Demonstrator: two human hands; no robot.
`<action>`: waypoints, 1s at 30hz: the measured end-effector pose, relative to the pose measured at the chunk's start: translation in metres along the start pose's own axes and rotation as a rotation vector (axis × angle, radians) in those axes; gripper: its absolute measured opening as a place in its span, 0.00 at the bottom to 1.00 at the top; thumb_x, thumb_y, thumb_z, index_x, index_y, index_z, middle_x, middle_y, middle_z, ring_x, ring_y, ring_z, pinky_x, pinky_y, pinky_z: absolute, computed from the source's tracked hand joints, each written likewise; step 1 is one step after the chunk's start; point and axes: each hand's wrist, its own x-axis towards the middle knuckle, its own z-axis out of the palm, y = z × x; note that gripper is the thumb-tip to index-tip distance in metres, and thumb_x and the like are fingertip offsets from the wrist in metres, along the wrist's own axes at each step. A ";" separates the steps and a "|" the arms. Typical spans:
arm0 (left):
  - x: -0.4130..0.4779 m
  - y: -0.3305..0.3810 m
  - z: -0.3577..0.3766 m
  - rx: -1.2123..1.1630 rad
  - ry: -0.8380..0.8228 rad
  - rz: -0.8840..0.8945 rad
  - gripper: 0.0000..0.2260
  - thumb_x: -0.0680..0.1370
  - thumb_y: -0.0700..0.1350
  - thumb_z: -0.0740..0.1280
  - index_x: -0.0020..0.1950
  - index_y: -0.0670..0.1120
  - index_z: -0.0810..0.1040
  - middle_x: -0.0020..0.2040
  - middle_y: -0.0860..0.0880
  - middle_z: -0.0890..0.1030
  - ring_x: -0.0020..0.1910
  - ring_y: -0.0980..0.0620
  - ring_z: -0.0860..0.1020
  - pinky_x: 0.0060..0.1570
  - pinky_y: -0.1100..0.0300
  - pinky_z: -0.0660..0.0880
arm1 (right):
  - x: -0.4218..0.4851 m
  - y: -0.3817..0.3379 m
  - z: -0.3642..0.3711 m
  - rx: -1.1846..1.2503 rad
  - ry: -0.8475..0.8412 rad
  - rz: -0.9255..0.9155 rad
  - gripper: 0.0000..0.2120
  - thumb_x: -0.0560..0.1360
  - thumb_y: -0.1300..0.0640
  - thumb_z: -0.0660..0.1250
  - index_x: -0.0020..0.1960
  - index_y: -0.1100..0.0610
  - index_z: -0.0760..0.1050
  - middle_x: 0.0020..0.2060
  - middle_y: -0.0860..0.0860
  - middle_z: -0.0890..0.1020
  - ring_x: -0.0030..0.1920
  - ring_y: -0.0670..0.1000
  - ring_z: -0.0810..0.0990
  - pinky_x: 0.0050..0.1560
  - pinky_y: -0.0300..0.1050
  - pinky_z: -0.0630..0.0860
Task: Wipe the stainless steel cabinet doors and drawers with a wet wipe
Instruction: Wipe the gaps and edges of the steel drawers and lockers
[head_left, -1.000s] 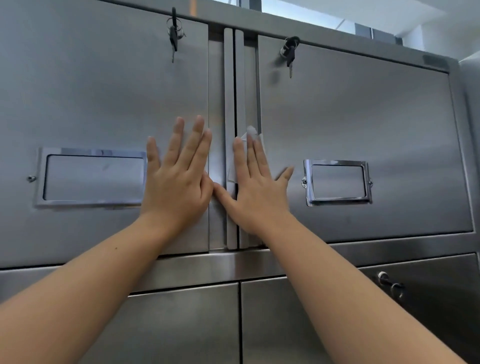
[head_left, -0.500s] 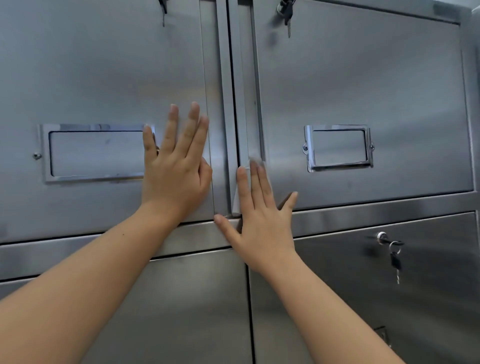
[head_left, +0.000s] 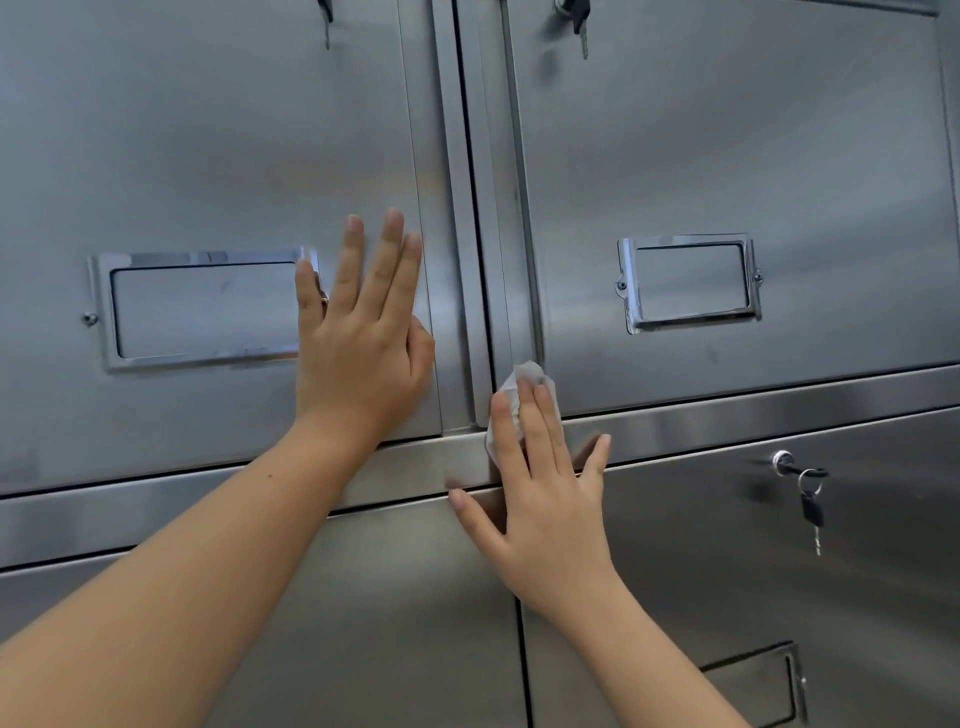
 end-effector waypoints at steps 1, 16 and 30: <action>0.000 0.000 0.000 0.004 0.004 -0.001 0.25 0.76 0.42 0.54 0.74 0.41 0.60 0.74 0.43 0.61 0.73 0.40 0.57 0.68 0.37 0.50 | 0.000 0.000 0.000 0.013 0.002 -0.005 0.35 0.75 0.39 0.53 0.75 0.59 0.54 0.75 0.57 0.54 0.75 0.53 0.50 0.63 0.69 0.47; 0.000 0.000 0.001 -0.003 0.041 -0.032 0.25 0.76 0.42 0.54 0.73 0.40 0.63 0.73 0.43 0.63 0.72 0.41 0.59 0.68 0.39 0.51 | 0.005 -0.006 0.009 0.167 0.145 0.019 0.34 0.75 0.44 0.54 0.74 0.63 0.51 0.74 0.57 0.55 0.74 0.54 0.48 0.67 0.63 0.46; 0.000 0.002 -0.003 -0.017 0.037 -0.070 0.25 0.75 0.41 0.53 0.73 0.40 0.64 0.73 0.43 0.63 0.73 0.41 0.59 0.69 0.40 0.50 | 0.027 -0.020 0.013 -0.045 0.064 -0.148 0.34 0.76 0.40 0.51 0.74 0.60 0.56 0.74 0.54 0.57 0.74 0.57 0.52 0.68 0.63 0.44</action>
